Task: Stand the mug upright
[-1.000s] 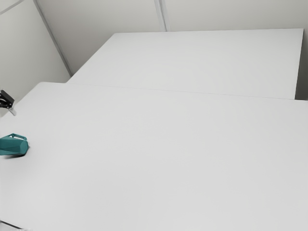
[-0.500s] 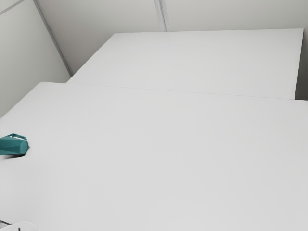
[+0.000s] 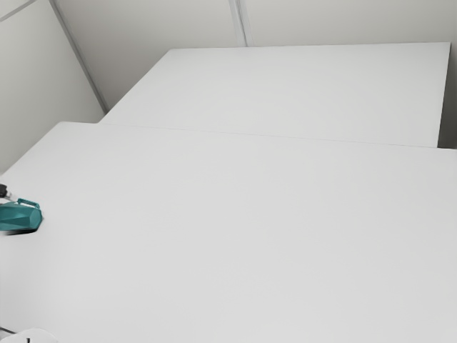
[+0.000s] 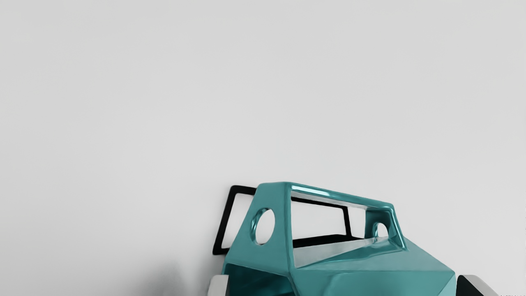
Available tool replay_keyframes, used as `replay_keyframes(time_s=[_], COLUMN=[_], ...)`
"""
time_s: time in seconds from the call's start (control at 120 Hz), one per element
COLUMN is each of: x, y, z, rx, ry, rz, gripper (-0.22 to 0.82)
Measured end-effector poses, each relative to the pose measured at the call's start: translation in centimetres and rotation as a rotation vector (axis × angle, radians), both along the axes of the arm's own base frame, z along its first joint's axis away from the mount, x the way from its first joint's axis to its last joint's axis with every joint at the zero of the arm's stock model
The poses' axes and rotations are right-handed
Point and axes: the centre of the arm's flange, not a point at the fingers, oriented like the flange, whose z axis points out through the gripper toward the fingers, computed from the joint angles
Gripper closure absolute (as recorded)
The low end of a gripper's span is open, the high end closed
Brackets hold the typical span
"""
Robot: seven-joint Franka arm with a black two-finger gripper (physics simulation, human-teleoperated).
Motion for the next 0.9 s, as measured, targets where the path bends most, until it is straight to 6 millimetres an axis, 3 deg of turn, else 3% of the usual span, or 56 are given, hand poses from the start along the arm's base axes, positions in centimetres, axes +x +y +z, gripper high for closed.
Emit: replay_keyframes(time_s=[0.333, 0.508, 0.675, 0.767, 0.9], x=[-0.7, -0.5, 0.7, 2.0, 3.5], y=[-1.4, -1.6, -2.2, -3.1, -4.3], z=[-1.9, -1.6, -0.2, 0.8, 1.7], rx=[-0.019, 0.0, 0.028, 0.038, 0.05], ry=[-0.038, -0.055, -0.083, -0.105, -0.119], rz=[-0.071, -0.104, -0.138, -0.168, -0.204], gripper=[0.01, 0.36, 0.46, 0.65, 0.74])
